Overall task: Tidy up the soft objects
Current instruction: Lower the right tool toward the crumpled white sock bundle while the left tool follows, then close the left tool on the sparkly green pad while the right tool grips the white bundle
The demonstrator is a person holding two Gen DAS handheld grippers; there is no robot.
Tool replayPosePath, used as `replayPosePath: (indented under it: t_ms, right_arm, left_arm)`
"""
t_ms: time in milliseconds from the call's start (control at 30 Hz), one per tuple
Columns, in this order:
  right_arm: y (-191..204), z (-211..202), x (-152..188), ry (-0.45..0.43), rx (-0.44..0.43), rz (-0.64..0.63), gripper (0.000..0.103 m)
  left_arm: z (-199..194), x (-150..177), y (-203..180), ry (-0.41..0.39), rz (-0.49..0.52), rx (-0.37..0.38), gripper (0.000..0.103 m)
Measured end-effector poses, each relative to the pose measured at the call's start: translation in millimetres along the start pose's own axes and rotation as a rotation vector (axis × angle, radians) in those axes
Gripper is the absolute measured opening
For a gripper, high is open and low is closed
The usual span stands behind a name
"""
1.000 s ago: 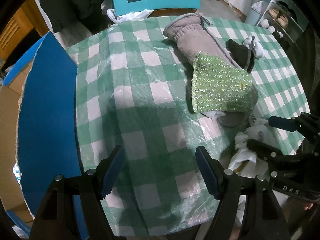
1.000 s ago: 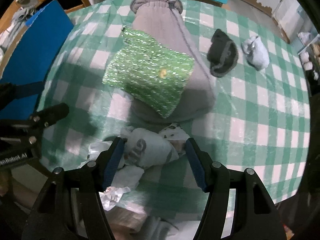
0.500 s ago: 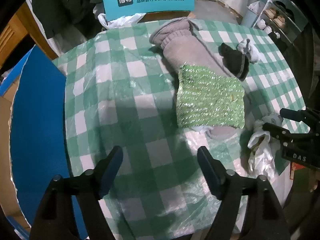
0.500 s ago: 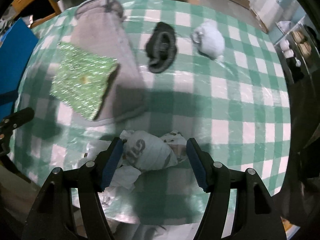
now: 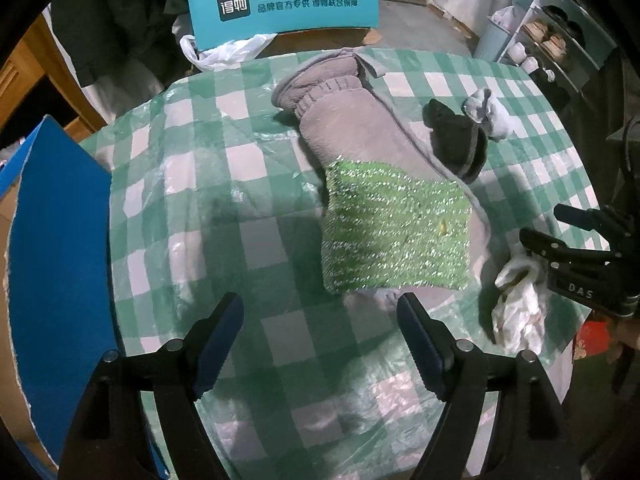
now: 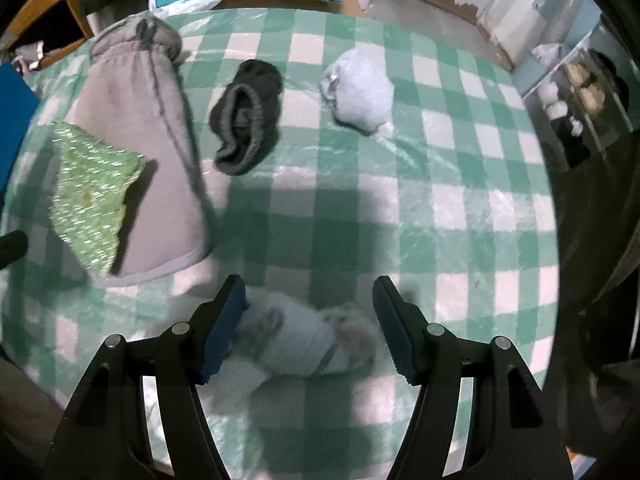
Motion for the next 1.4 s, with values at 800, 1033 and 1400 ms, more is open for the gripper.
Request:
replayPosePath:
  t_ms: [800, 1033, 1400]
  right_arm:
    - [-1.7, -15.0, 17.3, -0.018, -0.229, 0.301, 0.066]
    - [6.1, -7.4, 27.1, 0.023, -0.249, 0.289, 0.066]
    - [15.6, 10.9, 17.3, 0.039, -0.210, 0.247, 0.071]
  left_arm:
    - [12.5, -30.1, -19.1, 0.031, -0.093, 0.103, 0.082]
    - [21.9, -35.2, -22.7, 0.049, -0.092, 0.081, 0.082]
    - [31.0, -41.3, -23.9, 0.042, -0.083, 0.083, 0.079]
Point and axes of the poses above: each gripper's, at about its wrist camera, not at the fingertips, and z roughly the way its jaws point, y to its left, x to its underside, the point moved 9 cm from there along z, roughly the way its jaws point, and after that the axes turned 15 degrees about y, right-handed, at the moved point
